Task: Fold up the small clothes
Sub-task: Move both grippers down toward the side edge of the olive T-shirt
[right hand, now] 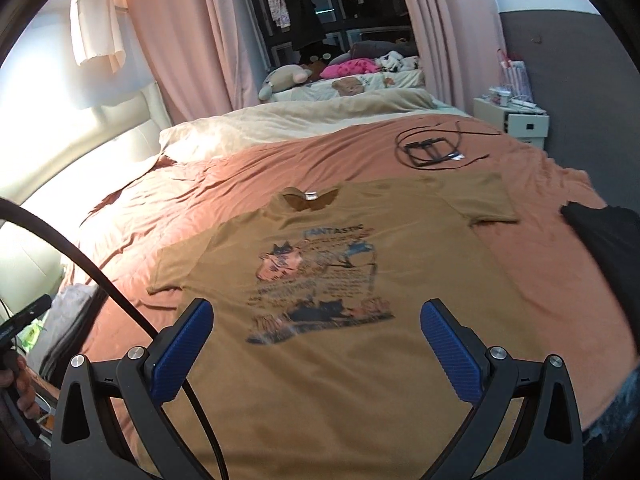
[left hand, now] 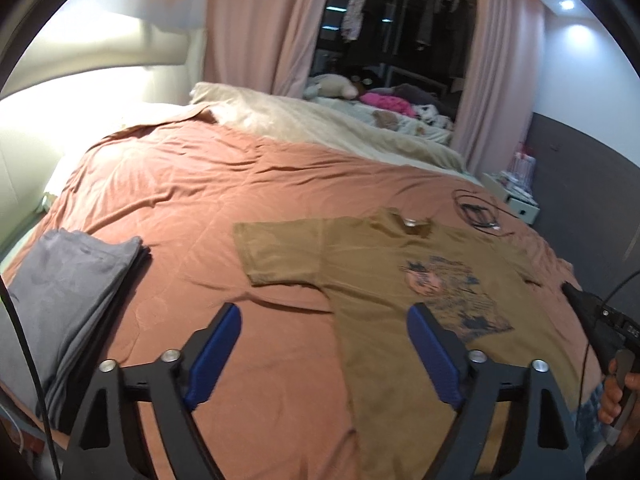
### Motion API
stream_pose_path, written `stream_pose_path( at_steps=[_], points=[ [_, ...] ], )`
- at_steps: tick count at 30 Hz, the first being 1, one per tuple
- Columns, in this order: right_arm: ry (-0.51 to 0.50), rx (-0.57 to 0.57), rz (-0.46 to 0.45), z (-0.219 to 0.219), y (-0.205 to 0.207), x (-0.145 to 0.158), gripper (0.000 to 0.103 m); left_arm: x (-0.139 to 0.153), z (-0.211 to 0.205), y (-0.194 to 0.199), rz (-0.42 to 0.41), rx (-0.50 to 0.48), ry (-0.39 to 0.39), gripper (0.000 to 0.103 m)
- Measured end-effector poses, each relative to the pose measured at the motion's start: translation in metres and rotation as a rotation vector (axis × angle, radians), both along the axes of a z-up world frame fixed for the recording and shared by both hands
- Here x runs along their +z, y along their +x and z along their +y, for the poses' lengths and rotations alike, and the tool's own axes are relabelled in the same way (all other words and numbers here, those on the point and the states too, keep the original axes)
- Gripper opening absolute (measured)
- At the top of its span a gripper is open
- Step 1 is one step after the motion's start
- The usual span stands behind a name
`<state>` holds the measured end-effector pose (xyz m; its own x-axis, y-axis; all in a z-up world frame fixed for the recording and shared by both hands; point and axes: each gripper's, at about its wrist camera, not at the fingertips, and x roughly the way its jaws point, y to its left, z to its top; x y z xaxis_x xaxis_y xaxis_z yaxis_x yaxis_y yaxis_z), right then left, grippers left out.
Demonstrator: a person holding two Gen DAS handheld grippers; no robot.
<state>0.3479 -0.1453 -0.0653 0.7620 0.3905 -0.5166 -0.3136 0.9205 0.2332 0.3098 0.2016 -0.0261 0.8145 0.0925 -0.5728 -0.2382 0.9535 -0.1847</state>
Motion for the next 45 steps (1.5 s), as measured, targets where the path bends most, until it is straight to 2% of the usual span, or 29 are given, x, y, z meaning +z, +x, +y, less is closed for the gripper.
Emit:
stream_pose_path(
  at_steps=[10,15,22,27,33,39,43,45],
  points=[
    [0.057,0.114,0.028,0.028,0.069,-0.013,0.103,-0.017,0.05,0.05,0.061,0.046,-0.053,0.067],
    [0.059,0.166,0.08,0.054,0.115,-0.025,0.089,-0.028,0.072,0.075,0.096,0.065,-0.084,0.057],
    [0.062,0.171,0.135,0.088,0.175,-0.027,0.08,-0.043,0.103,0.108,0.134,0.102,-0.113,0.051],
    [0.044,0.195,0.136,0.121,0.198,-0.018,0.079,-0.053,0.12,0.135,0.161,0.11,-0.125,0.047],
    [0.034,0.239,0.149,0.156,0.224,-0.022,0.079,-0.063,0.138,0.166,0.183,0.113,-0.145,0.045],
    [0.005,0.223,0.16,0.19,0.247,-0.031,0.078,-0.091,0.156,0.196,0.218,0.126,-0.196,0.042],
    [0.04,0.249,0.225,0.209,0.266,-0.046,0.064,-0.11,0.163,0.213,0.237,0.13,-0.216,0.041],
    [0.018,0.247,0.244,0.219,0.274,-0.054,0.058,-0.119,0.167,0.22,0.249,0.132,-0.23,0.041]
  ],
)
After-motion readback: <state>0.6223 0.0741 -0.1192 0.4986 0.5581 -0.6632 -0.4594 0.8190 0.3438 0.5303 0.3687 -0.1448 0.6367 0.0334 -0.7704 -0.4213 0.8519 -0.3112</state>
